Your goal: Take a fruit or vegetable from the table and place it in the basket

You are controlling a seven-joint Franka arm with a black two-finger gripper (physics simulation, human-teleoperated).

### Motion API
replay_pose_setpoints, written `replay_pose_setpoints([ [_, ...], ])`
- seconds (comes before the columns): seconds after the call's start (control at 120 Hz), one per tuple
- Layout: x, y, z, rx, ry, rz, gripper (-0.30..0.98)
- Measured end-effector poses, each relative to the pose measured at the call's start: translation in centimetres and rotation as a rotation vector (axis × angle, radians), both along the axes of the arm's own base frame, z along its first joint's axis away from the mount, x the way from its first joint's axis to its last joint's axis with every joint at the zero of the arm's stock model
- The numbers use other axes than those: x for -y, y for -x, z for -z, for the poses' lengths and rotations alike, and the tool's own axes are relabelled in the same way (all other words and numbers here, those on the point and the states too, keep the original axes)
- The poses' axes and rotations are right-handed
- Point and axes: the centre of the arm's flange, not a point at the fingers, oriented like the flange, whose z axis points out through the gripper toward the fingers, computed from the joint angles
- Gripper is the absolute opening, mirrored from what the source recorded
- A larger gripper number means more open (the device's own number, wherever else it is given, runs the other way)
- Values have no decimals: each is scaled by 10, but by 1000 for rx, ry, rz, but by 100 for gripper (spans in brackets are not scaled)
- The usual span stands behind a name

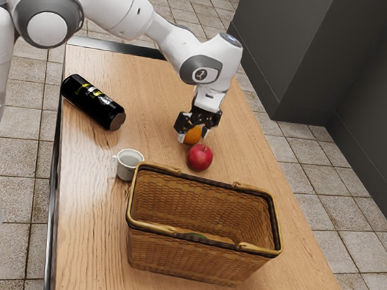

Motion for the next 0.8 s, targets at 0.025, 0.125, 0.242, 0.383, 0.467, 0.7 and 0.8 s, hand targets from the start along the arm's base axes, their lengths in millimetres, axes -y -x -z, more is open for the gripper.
replay_pose_setpoints([
  [0.025, 0, 0, 0, 1, 0, 0, 49],
  [0.125, -2, 0, -1, 3, 1, -9, 37],
  [0.242, -3, 1, -10, 20, 3, -17, 33],
  [0.383, -2, 14, -90, 141, 15, -20, 30],
  [0.467, -6, 32, -143, 214, 29, -28, 30],
  [0.7, 55, 75, -225, 300, 53, 70, 31],
  [0.8, 168, 93, -245, 300, 36, 251, 30],
])
